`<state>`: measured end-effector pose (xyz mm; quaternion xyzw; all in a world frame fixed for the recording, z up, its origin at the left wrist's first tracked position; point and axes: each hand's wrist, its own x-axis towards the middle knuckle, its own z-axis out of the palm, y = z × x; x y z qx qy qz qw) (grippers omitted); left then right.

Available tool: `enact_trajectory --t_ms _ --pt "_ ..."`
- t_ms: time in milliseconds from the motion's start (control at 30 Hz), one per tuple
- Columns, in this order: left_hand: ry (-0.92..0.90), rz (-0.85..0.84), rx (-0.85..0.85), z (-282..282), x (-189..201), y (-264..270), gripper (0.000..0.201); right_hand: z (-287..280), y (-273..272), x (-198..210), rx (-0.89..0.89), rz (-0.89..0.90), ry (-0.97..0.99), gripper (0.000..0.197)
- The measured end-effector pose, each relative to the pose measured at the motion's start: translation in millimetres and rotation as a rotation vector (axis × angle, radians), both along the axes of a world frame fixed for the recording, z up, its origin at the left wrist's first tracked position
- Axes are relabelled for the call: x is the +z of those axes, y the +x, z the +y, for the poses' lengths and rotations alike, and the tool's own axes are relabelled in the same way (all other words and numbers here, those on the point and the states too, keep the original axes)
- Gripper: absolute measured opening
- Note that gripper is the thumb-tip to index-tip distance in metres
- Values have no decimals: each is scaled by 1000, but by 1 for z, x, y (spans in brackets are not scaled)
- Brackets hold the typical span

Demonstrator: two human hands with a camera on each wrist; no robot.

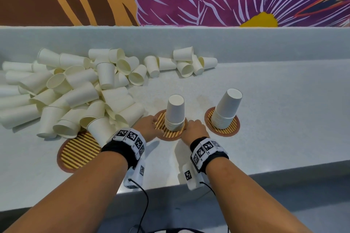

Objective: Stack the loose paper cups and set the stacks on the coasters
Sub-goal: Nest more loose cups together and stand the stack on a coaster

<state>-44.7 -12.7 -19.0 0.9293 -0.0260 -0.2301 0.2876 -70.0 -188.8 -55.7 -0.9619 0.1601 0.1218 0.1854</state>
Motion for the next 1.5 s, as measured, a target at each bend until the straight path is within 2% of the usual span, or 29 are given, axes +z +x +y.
enact_trajectory --t_ms 167,333,500,600,700,867,1067,1267,1367,1500 --pt "17 -57 47 15 3 -14 54 18 -11 14 97 42 28 25" --pt "10 -58 147 40 7 -22 47 48 -15 26 153 10 55 25" --pt "27 -104 165 67 14 -24 45 77 -5 32 268 -10 65 14" --pt "27 -101 176 87 16 -22 38 98 0 31 299 -28 75 23" --pt "0 -104 178 109 18 -16 24 118 7 35 317 -58 95 23" --pt "1 -112 217 146 24 -1 42 152 22 41 321 -121 102 24" --pt "16 -138 162 180 27 22 46 185 38 40 225 -207 98 25" --pt "-26 -123 116 198 18 36 49 204 43 32 150 -219 -27 36" --pt "-45 -114 98 201 15 40 51 208 43 29 120 -212 -60 32" --pt "-62 -112 89 202 16 43 50 204 46 35 108 -297 -42 27"
